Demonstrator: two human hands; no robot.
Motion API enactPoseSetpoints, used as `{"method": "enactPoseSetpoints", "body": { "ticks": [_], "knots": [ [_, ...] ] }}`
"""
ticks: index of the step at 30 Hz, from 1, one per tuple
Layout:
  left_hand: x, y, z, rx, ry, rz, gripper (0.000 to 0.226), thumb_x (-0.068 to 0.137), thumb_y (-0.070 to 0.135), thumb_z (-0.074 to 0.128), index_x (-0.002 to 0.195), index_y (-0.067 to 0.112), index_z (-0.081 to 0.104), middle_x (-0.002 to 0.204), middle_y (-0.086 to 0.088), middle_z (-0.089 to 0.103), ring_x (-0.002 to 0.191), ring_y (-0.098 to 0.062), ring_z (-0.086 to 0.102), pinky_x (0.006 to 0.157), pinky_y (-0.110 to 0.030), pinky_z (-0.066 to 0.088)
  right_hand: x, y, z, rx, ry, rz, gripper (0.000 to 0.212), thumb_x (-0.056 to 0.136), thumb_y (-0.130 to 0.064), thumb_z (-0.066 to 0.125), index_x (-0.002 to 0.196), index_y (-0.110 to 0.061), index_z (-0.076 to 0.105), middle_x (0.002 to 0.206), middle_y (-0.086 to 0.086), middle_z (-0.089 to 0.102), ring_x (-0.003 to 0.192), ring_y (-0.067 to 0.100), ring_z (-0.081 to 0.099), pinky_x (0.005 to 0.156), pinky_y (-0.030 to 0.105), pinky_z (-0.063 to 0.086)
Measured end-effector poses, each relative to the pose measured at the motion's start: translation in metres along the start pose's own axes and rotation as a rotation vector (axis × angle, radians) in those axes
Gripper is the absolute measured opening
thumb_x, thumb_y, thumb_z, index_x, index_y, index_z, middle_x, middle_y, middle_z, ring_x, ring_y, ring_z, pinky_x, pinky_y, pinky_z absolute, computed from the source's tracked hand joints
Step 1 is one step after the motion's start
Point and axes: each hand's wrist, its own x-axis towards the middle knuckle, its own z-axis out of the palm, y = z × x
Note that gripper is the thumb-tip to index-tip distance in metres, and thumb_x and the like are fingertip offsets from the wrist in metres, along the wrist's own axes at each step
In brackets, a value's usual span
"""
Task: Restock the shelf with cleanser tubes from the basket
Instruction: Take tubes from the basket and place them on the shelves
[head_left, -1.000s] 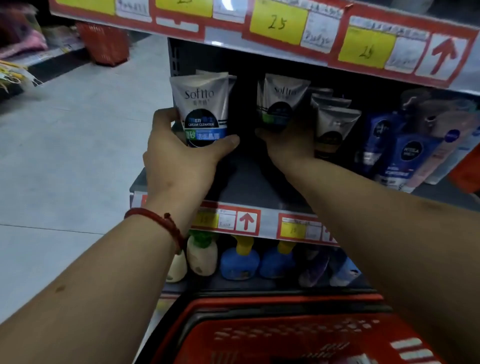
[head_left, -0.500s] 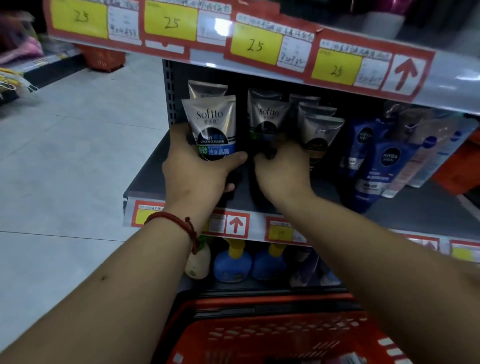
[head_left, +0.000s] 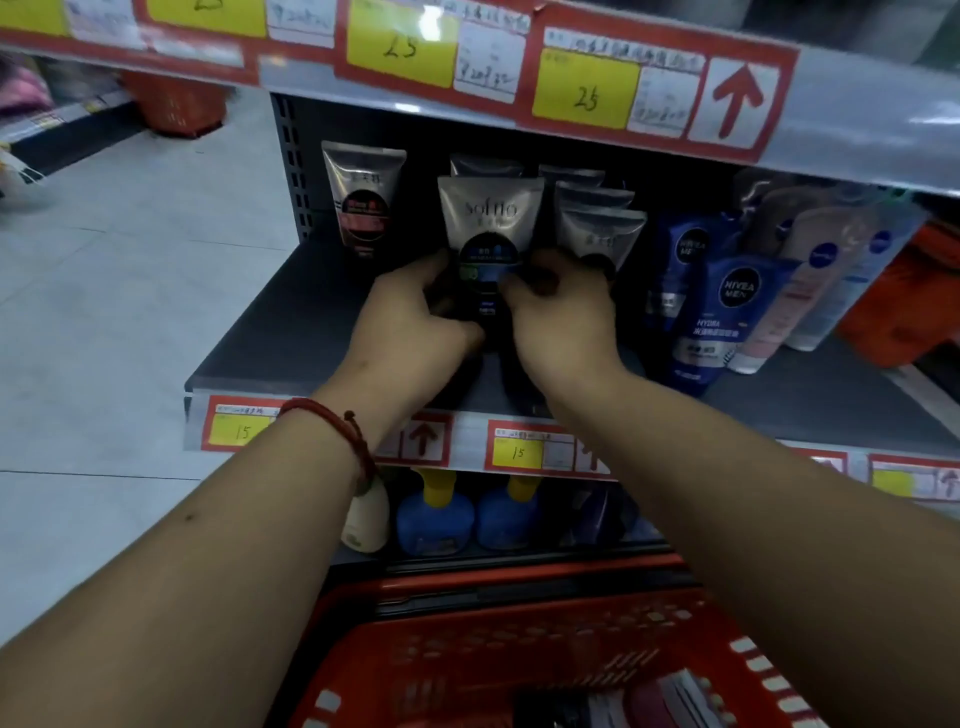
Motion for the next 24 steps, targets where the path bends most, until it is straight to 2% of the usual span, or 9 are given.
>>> {"method": "enactPoseSetpoints", "body": {
  "ticks": [2, 4, 7, 11, 15, 18, 22, 24],
  "knots": [
    [0.006, -0.001, 0.004, -0.012, 0.009, 0.008, 0.067, 0.081, -0.007, 0.072, 0.142, 0.017, 0.058, 0.126, 0.003, 0.069, 0.116, -0.005, 0.064, 0.092, -0.016, 0.053, 0.008, 0.004, 0.001, -0.002, 0.016, -0.011, 0.017, 0.098, -0.016, 0.062, 0.112, -0.006, 0.067, 0.100, 0.007, 0.068, 0.094, 0.020, 0.065, 0.085, 0.036, 0.056],
    [0.012, -0.002, 0.007, -0.014, 0.025, 0.014, 0.068, 0.083, -0.005, 0.071, 0.145, 0.018, 0.054, 0.132, 0.001, 0.067, 0.121, -0.008, 0.062, 0.102, -0.026, 0.052, 0.015, 0.008, 0.004, -0.038, 0.022, -0.032, 0.016, 0.099, -0.017, 0.060, 0.110, -0.006, 0.065, 0.098, 0.007, 0.068, 0.092, 0.020, 0.065, 0.075, 0.030, 0.054],
    [0.016, -0.009, 0.010, 0.042, 0.030, 0.022, 0.054, 0.081, 0.002, 0.070, 0.132, 0.019, 0.066, 0.118, 0.002, 0.073, 0.108, -0.011, 0.068, 0.098, -0.037, 0.056, 0.018, 0.020, 0.010, -0.073, 0.005, 0.001, 0.015, 0.101, -0.016, 0.057, 0.111, -0.006, 0.062, 0.098, 0.005, 0.064, 0.090, 0.017, 0.061, 0.061, 0.017, 0.043],
    [0.019, -0.018, 0.011, 0.093, 0.026, -0.027, 0.058, 0.087, 0.002, 0.067, 0.141, 0.022, 0.060, 0.126, 0.002, 0.070, 0.114, -0.012, 0.066, 0.102, -0.036, 0.054, 0.014, 0.028, 0.012, -0.081, -0.035, 0.013, 0.021, 0.103, -0.015, 0.054, 0.122, -0.008, 0.060, 0.111, 0.005, 0.065, 0.095, 0.010, 0.055, 0.071, 0.019, 0.042],
    [0.017, -0.012, 0.007, 0.126, 0.005, -0.047, 0.059, 0.088, 0.005, 0.069, 0.144, 0.019, 0.056, 0.127, 0.004, 0.067, 0.114, -0.010, 0.064, 0.096, -0.022, 0.051, 0.015, 0.024, 0.005, -0.130, -0.107, 0.062, 0.025, 0.101, -0.015, 0.056, 0.123, -0.004, 0.062, 0.118, 0.011, 0.067, 0.107, 0.022, 0.062, 0.085, 0.028, 0.048],
    [0.007, 0.000, -0.001, 0.225, 0.011, -0.036, 0.059, 0.086, 0.011, 0.073, 0.142, 0.019, 0.056, 0.128, 0.002, 0.067, 0.116, -0.016, 0.063, 0.098, -0.029, 0.050, 0.004, 0.017, -0.007, -0.200, -0.176, 0.072, 0.027, 0.099, -0.016, 0.058, 0.120, 0.000, 0.062, 0.115, 0.014, 0.068, 0.107, 0.027, 0.064, 0.085, 0.031, 0.050],
    [-0.030, 0.024, -0.013, 0.497, -0.022, 0.037, 0.064, 0.085, 0.018, 0.072, 0.146, 0.018, 0.052, 0.138, -0.003, 0.062, 0.127, -0.020, 0.058, 0.097, -0.022, 0.042, -0.031, -0.003, -0.041, -0.272, -0.271, 0.007, 0.038, 0.098, -0.019, 0.062, 0.132, -0.003, 0.055, 0.122, 0.012, 0.066, 0.114, 0.025, 0.063, 0.085, 0.022, 0.046],
    [-0.056, 0.030, -0.018, 0.676, -0.061, 0.062, 0.072, 0.083, 0.029, 0.073, 0.149, 0.020, 0.046, 0.145, -0.007, 0.054, 0.131, -0.027, 0.054, 0.107, -0.035, 0.045, -0.052, -0.012, -0.062, -0.384, -0.354, -0.076, 0.055, 0.097, -0.024, 0.064, 0.146, -0.007, 0.045, 0.134, 0.012, 0.061, 0.122, 0.025, 0.058, 0.091, 0.024, 0.044]
  ]
}}
